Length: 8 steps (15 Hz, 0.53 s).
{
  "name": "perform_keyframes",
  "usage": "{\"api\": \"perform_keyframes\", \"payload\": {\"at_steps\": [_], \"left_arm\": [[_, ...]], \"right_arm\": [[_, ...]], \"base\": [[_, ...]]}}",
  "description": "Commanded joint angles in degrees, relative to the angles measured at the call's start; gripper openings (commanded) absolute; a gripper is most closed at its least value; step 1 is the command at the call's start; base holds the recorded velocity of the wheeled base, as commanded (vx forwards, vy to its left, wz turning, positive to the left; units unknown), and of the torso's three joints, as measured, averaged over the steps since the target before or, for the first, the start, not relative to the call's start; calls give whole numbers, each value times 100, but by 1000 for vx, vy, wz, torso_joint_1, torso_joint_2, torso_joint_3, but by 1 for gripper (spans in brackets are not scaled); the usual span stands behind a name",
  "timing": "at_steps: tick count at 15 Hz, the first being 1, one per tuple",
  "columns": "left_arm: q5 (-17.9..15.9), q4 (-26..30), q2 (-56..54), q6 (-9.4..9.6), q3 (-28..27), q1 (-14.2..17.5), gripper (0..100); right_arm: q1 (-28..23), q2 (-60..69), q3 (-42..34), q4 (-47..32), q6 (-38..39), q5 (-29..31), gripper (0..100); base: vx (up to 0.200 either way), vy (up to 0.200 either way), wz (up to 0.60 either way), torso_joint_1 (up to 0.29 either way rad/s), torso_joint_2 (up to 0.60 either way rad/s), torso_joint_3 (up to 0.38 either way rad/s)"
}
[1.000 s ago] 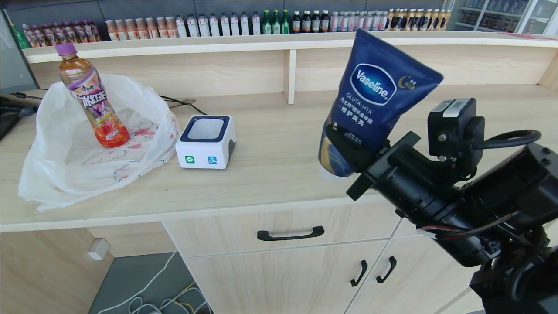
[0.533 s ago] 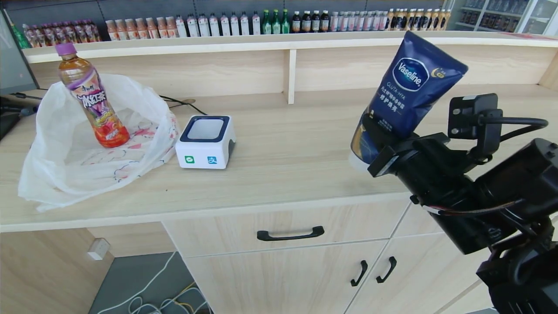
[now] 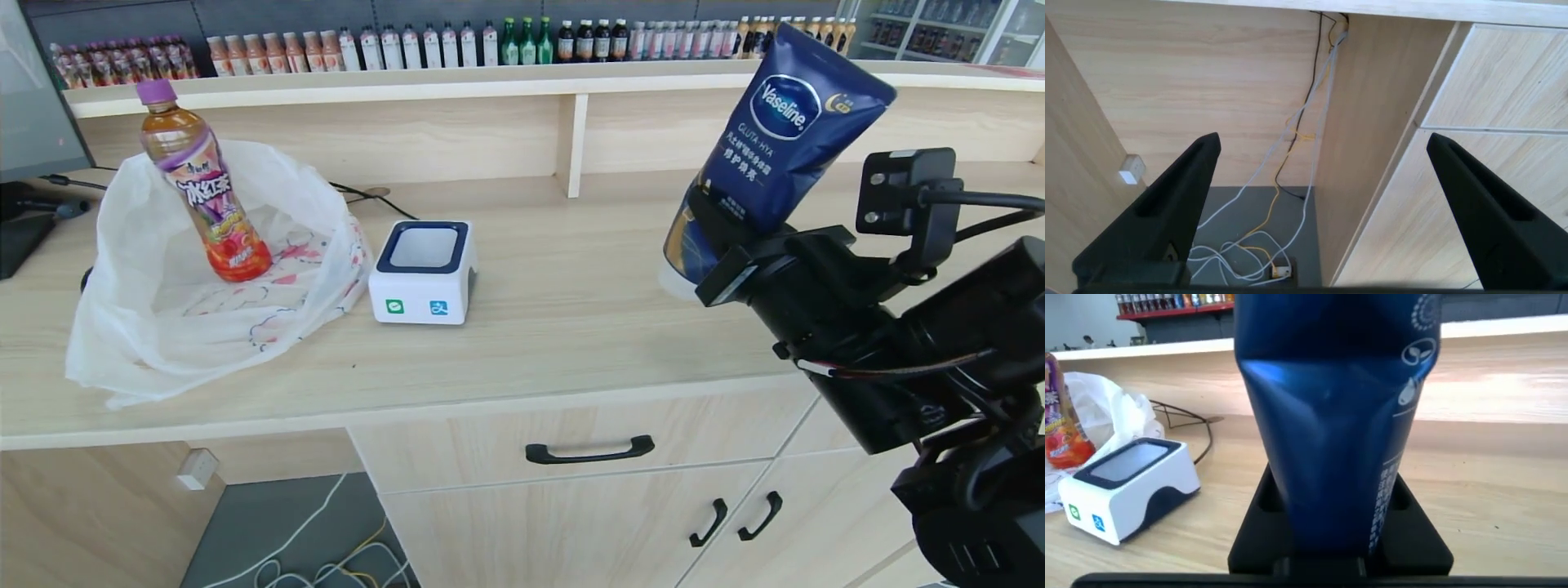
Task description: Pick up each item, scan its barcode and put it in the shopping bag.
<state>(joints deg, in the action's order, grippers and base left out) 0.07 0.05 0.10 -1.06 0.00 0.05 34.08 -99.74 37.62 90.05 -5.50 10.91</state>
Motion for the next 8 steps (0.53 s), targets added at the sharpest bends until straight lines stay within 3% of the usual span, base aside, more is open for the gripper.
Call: {"api": "perform_keyframes", "payload": {"at_steps": [1,8], "left_arm": [[1,-5,8,1,0,4,100],[1,4,8,-8,0,4,100]], "right_arm": [[-7,25,0,-5,-4,-10,0],[-7,95,-18,-5,5,-10,0]], "base": [[0,200,0,-12,-2,2],[0,200,0,6,4,4]]}}
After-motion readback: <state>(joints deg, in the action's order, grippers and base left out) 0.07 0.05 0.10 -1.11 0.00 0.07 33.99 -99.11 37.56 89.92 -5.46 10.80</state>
